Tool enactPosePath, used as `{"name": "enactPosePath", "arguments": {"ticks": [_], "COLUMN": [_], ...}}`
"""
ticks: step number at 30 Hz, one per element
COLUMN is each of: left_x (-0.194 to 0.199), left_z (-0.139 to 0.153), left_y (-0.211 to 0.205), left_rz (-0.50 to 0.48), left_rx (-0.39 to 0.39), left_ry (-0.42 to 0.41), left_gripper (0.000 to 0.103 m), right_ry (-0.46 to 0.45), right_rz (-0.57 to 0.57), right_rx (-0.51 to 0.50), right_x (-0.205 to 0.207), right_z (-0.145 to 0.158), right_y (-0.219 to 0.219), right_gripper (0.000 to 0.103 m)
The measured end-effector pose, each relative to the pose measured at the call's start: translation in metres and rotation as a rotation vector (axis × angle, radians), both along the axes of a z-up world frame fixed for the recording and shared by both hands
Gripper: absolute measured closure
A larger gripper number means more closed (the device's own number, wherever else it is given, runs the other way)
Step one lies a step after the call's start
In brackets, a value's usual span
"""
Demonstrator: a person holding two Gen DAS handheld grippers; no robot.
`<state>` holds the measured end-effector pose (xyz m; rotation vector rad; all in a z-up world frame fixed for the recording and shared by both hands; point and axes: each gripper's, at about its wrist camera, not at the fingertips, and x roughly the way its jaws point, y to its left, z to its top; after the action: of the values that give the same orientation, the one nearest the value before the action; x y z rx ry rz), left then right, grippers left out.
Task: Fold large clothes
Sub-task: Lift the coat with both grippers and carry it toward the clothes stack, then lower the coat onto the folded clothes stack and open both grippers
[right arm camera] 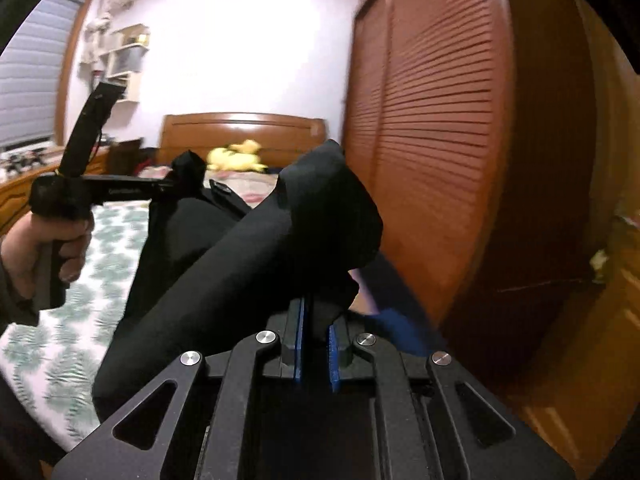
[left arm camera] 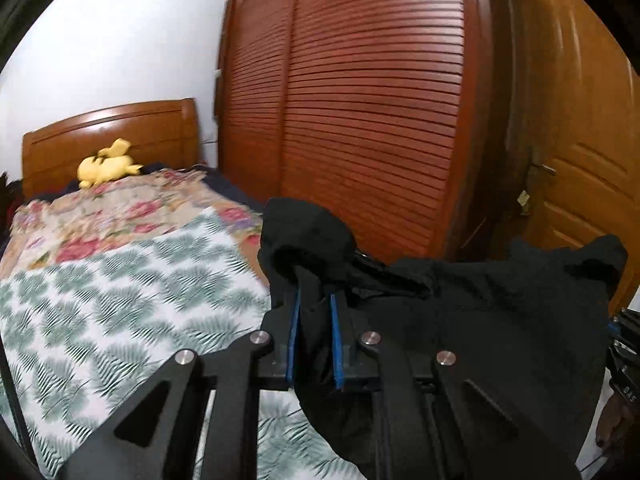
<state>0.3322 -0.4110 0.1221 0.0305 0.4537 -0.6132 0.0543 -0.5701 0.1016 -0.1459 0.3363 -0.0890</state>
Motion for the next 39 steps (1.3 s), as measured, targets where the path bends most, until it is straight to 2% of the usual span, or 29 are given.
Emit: {"name": "enactPosePath", "arguments": {"ticks": [6,11,13,17,19,22,23,24,28,31,36,39], "left_x": [0.014,0.023,0.026,0.025,0.024,0.016,0.015,0.011,-0.011,-0.031,-0.066,-0.086], "left_z": [-0.015,-0.043,-0.046,-0.044,-0.043,-0.039,-0.040,-0.040,-0.043,-0.043,-0.040,-0.037], "left_y": [-0.075,-0.109,-0.112,-0.111,-0.111,-0.099,-0.096,-0.092,-0.082,-0.072,-0.050,-0.038], "left_rz": [-0.062,-0.079,-0.088,-0.099,-0.101,-0.118,-0.128,-0.148,-0.193,-0.215,-0.245,-0.260], "left_rx": [0.051,0.106,0.088,0.128,0.142,0.123,0.113,0.103,0.138,0.157,0.157,0.141], "left_ry": [0.022,0.066,0.071,0.069,0.063,0.058,0.066,0.074,0.046,0.016,-0.001,-0.003], "left_gripper": [0.093,0.093,0.093,0.090,0.086,0.080,0.078,0.077,0.073,0.070,0.067,0.066], "right_ry": [0.002,0.083,0.093,0.082,0.081,0.076,0.054,0.023,-0.062,-0.060,0.032,0.092], "right_rz": [-0.106,-0.194,-0.207,-0.229,-0.239,-0.260,-0.279,-0.297,-0.277,-0.172,-0.123,-0.145], "right_rx": [0.001,0.020,0.050,0.086,0.094,0.056,0.029,0.014,0.017,0.028,0.065,0.073], "right_x": [-0.013,-0.006,-0.008,-0.018,-0.026,-0.036,-0.041,-0.047,-0.063,-0.047,0.002,0.024], "right_z": [-0.012,-0.053,-0.067,-0.074,-0.073,-0.067,-0.062,-0.055,-0.030,-0.016,-0.024,-0.036], "right_y": [-0.050,-0.081,-0.089,-0.093,-0.094,-0.097,-0.096,-0.097,-0.092,-0.080,-0.070,-0.075], "right_gripper": [0.096,0.096,0.096,0.092,0.086,0.068,0.055,0.050,0.047,0.047,0.047,0.047]}}
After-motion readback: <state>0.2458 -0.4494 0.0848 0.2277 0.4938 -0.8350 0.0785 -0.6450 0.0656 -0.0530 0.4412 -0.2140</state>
